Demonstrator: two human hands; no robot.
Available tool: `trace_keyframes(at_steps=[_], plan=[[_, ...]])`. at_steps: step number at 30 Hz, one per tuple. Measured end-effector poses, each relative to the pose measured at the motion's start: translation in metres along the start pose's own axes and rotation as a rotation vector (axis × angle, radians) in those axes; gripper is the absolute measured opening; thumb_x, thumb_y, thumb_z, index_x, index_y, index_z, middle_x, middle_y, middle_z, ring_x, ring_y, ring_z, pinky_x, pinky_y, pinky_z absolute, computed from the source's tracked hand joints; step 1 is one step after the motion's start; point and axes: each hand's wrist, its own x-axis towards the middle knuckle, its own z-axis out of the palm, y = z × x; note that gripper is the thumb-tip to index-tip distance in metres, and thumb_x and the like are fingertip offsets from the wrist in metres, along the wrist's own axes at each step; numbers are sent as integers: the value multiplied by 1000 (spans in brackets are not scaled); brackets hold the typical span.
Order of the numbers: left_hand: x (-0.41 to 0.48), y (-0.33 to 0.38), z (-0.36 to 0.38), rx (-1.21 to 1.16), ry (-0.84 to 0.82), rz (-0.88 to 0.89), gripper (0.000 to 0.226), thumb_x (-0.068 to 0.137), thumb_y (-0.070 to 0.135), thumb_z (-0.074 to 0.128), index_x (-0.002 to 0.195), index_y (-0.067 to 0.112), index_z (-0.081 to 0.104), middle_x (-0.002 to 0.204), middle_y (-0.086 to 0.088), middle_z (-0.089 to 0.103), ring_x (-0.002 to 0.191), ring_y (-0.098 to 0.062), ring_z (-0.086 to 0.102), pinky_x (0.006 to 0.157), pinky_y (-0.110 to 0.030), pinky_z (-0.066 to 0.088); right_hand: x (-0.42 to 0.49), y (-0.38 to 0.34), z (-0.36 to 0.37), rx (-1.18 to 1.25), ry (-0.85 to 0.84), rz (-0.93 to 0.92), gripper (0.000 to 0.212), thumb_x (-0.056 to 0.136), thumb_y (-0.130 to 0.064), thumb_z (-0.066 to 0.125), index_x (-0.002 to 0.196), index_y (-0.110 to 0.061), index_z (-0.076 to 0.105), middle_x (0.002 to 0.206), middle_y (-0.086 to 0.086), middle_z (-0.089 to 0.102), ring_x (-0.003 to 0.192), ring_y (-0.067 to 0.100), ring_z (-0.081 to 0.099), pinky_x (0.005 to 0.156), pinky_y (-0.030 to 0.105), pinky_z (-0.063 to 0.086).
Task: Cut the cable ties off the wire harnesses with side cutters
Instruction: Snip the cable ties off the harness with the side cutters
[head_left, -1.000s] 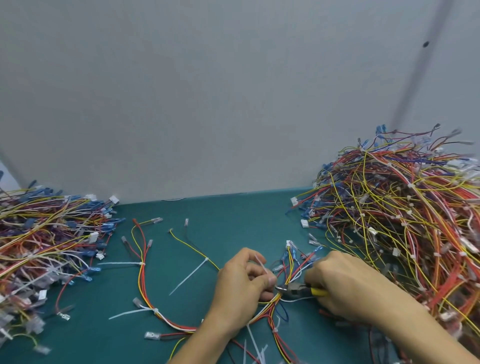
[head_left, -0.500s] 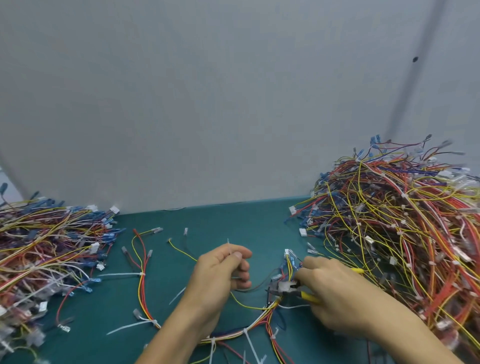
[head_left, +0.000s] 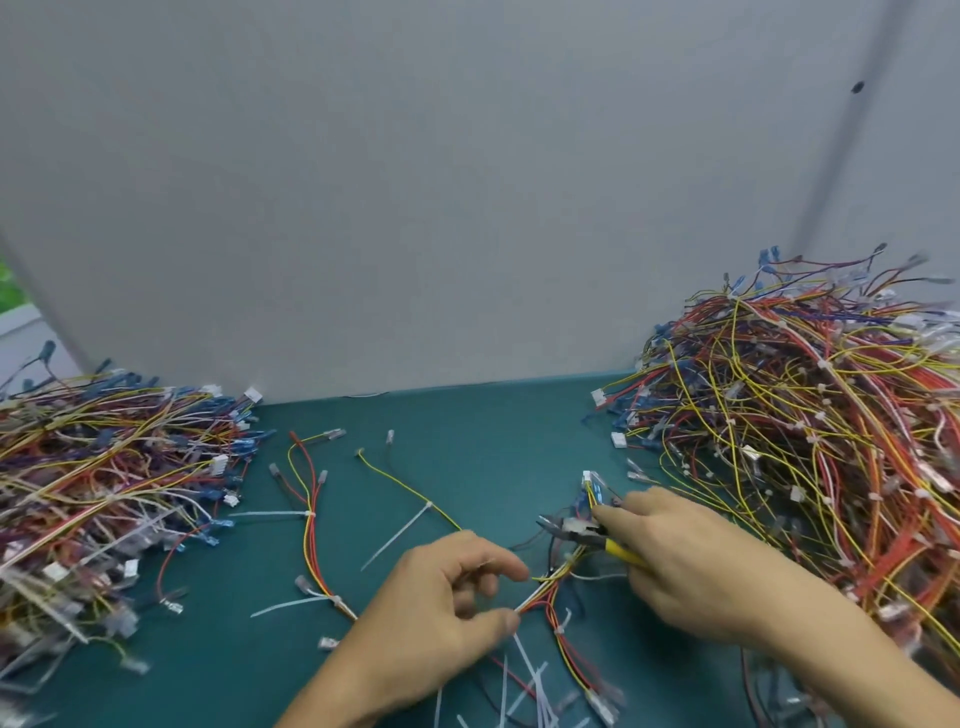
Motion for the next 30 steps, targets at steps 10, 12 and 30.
trace_keyframes(at_steps=[10, 12, 30], plan=[[6, -5, 33, 348, -49, 191, 31, 73, 47, 74, 99, 31, 70, 86, 15, 55, 81, 3, 54, 75, -18, 44, -11, 1, 9, 28, 4, 38, 16, 84, -30, 41, 98, -26, 47, 107, -7, 48, 108, 19, 48, 85, 34, 44], [8, -10, 39, 396, -22, 173, 32, 76, 50, 69, 104, 38, 62, 91, 15, 55, 86, 1, 54, 79, -23, 45, -11, 2, 10, 26, -5, 40, 18, 84, -30, 41, 100, -25, 48, 106, -8, 47, 108, 18, 47, 83, 32, 42], [16, -19, 30, 337, 7, 97, 10, 81, 26, 64, 90, 29, 69, 82, 13, 64, 71, 5, 52, 67, -7, 37, -15, 4, 0, 62, -104, 0, 10, 77, -28, 47, 87, -27, 43, 90, -13, 38, 96, 14, 47, 75, 29, 39]])
